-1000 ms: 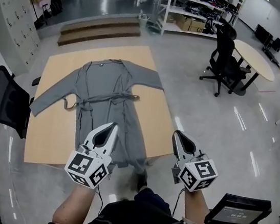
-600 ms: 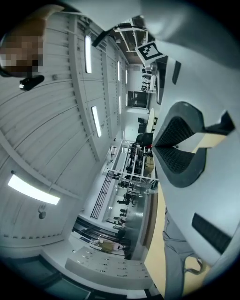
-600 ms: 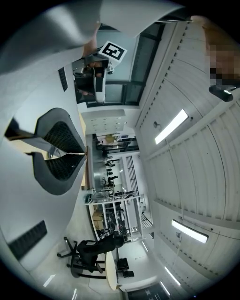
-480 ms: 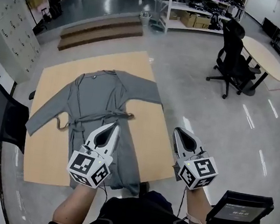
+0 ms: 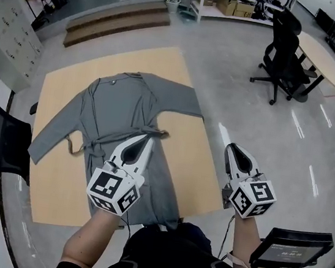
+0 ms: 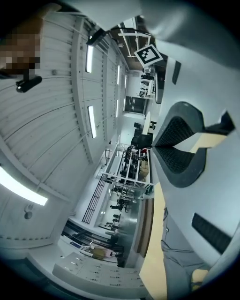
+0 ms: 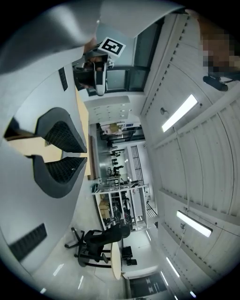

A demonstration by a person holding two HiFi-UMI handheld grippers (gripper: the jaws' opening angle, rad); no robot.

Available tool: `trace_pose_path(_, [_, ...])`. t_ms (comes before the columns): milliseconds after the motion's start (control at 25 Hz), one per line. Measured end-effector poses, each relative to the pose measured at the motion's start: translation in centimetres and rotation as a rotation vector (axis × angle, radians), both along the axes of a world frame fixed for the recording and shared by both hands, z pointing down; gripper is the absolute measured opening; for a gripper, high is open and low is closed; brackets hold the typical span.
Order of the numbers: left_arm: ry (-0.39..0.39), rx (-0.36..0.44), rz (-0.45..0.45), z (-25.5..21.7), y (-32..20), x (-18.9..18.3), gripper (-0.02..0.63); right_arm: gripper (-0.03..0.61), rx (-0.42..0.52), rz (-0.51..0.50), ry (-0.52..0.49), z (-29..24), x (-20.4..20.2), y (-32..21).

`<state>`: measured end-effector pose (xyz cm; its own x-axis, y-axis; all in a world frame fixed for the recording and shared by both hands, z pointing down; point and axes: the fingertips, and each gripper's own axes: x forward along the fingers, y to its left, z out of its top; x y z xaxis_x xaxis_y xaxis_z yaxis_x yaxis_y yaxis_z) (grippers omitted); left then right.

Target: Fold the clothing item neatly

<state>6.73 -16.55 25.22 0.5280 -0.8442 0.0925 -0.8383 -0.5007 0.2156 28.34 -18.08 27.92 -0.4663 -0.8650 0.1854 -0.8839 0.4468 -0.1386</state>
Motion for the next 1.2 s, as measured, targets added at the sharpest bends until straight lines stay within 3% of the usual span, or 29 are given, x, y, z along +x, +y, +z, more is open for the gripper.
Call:
trace_pose_path(160, [-0.018,-0.004,0.06,1.3,-1.6,-0.6,-0.002,0.011,-0.011,0.046,0.028,1.2,-0.6,-0.9])
trace_pose_path(400, [0.027,-0.064,0.089,3.0,-4.1,0.6,-0.002,0.018,-0.065,0.084,0.019,3.8,0.9,-2.9])
trace_pose_path(600, [0.019,-0.111,0.098,4.8,-7.9,3.0,-0.002,0.089,-0.118,0.049,-0.016,7.8,2.5,-7.3])
trace_pose_path(840, [-0.036,-0.164,0.067,7.8,-13.2,5.7,-0.002,0.098,-0.178,0.0,0.0,13.2,4.5,-12.3])
trace_pose_path(1200, [-0.16,-0.331,0.028,16.7,-18.5,9.7,0.003,0.132,-0.31,-0.109,0.035,24.6,5.1,-15.8])
